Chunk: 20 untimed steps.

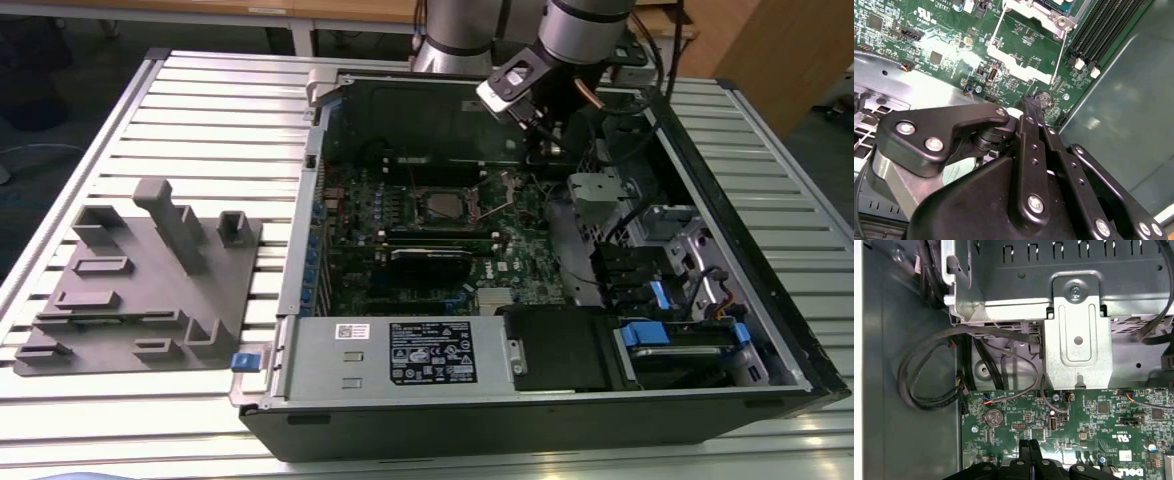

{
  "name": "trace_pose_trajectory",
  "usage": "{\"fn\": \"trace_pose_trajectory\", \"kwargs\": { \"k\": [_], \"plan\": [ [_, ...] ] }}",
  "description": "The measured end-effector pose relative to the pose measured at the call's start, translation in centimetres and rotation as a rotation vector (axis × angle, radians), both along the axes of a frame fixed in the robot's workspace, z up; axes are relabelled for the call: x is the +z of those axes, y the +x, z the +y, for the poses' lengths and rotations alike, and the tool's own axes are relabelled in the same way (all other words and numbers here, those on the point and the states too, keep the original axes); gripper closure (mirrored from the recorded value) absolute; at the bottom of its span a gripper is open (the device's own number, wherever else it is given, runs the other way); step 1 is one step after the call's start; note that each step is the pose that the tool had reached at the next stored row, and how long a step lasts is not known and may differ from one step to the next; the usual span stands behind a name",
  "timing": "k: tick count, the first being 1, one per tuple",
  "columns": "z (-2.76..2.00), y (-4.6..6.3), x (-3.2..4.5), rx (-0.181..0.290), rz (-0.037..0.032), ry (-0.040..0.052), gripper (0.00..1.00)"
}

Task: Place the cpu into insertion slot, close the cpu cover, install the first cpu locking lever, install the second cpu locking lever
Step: 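Close the cpu cover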

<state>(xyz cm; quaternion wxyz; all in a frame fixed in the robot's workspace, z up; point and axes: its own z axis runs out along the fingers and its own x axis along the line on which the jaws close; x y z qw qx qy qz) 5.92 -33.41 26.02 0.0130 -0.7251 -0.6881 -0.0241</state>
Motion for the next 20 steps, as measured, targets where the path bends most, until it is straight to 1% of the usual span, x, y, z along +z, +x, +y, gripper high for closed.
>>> {"fn": "trace_pose_trajectory", "kwargs": {
  "k": [14, 20],
  "plan": [
    [-0.09, 0.0, -2.51, 0.001, -0.0020, 0.0001, 0.89],
    [-0.10, 0.1, -2.58, 0.001, -0.0020, 0.0000, 0.89]
  ]
}}
